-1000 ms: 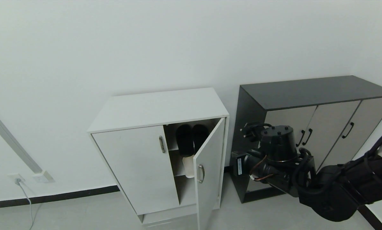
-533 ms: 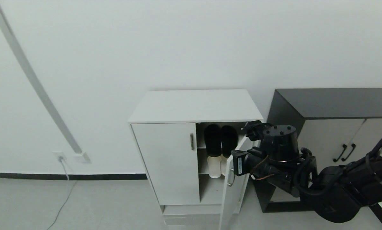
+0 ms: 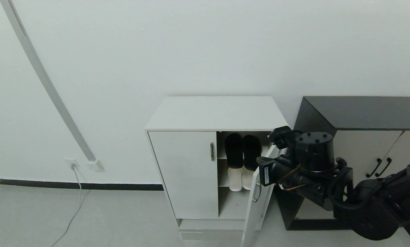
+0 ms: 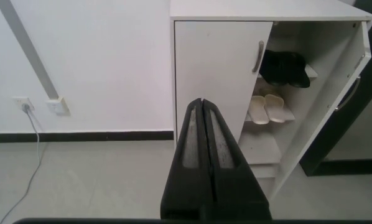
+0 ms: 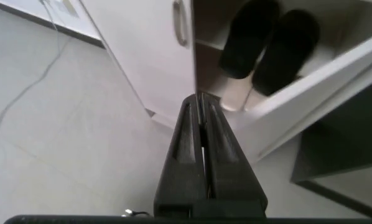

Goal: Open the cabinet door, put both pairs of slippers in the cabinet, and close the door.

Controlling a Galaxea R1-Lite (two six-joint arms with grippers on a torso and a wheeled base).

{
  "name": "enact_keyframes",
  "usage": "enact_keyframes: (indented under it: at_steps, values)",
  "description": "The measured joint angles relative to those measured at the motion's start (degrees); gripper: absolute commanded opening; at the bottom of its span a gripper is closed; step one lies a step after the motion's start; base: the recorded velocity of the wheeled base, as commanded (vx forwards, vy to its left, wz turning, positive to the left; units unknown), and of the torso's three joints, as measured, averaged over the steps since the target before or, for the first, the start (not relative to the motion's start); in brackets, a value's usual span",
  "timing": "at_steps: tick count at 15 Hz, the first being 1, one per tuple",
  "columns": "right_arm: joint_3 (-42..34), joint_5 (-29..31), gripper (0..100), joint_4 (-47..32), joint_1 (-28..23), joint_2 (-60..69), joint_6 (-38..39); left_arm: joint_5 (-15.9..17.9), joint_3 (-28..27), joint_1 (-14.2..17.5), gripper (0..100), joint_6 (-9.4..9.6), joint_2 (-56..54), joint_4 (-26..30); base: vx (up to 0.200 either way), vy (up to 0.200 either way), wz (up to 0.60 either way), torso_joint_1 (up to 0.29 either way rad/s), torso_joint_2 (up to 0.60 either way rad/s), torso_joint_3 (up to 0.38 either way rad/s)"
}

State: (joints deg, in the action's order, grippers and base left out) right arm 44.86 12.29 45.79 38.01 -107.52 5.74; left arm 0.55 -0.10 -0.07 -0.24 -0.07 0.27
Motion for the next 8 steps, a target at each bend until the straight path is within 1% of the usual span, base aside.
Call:
enact_keyframes:
  at_steps: [5, 8]
  values:
    - [-9.1, 0.0, 0, -4.1, -1.5, 6.1, -0.9, 0.0, 0.0, 0.0, 0, 0.09, 0.0, 0.0, 0.000, 0.000, 0.00, 0.000, 0.00, 0.000]
    - [-11.4, -0.5, 0, -3.9, -2.1, 5.6, -0.4, 0.0, 0.0, 0.0, 0, 0.09, 0.0, 0.0, 0.000, 0.000, 0.00, 0.000, 0.00, 0.000]
